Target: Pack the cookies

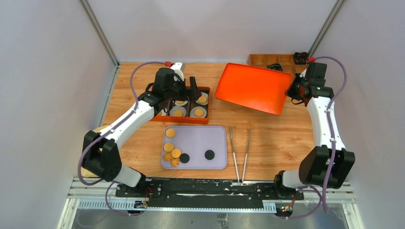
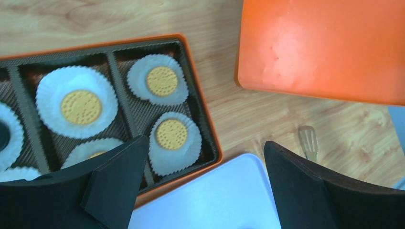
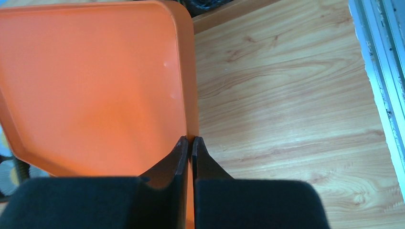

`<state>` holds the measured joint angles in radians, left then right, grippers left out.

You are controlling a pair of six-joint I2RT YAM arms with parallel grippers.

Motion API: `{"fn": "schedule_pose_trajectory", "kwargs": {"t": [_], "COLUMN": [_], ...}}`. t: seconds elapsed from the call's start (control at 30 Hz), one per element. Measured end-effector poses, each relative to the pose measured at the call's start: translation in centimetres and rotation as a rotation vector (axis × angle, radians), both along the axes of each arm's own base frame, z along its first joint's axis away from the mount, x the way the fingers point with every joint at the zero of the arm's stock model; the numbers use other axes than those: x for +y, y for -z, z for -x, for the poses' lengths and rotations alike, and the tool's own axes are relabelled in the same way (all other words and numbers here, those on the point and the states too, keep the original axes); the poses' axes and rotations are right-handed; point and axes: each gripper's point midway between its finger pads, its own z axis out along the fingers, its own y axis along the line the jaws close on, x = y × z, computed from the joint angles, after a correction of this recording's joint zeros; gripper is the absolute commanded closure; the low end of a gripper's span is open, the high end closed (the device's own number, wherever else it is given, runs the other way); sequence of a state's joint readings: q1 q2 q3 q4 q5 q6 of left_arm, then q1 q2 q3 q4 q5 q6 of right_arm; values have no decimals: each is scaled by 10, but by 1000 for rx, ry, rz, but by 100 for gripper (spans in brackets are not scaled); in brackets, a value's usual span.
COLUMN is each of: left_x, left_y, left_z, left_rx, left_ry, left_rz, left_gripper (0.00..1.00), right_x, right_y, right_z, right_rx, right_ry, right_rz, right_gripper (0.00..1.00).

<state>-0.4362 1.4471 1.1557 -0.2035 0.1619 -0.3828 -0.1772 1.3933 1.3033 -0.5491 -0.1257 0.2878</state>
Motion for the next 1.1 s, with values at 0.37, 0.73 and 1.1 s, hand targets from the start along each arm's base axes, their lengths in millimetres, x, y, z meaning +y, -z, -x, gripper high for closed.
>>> {"fn": "schedule_pose_trajectory", "kwargs": {"t": [0.37,0.73,1.1], "left_x": [-36,-60,-70], "left_y": [-8,-6,-18], "left_z": [-31,-58,-61], "left_rx": [-95,-122,-109], "left_ry": [106,161,201], "left_rz": [54,96,194], "left_gripper": [2,23,91], "right_x": [33,62,63], "right_y": [-44,-51,-16], "right_z": [21,31,22], "right_rx": [-116,-120,-38], "right_ry": [-124,-243,-232], "right_rz": [-90,-207,-235], "right_gripper": [100,100,100]}}
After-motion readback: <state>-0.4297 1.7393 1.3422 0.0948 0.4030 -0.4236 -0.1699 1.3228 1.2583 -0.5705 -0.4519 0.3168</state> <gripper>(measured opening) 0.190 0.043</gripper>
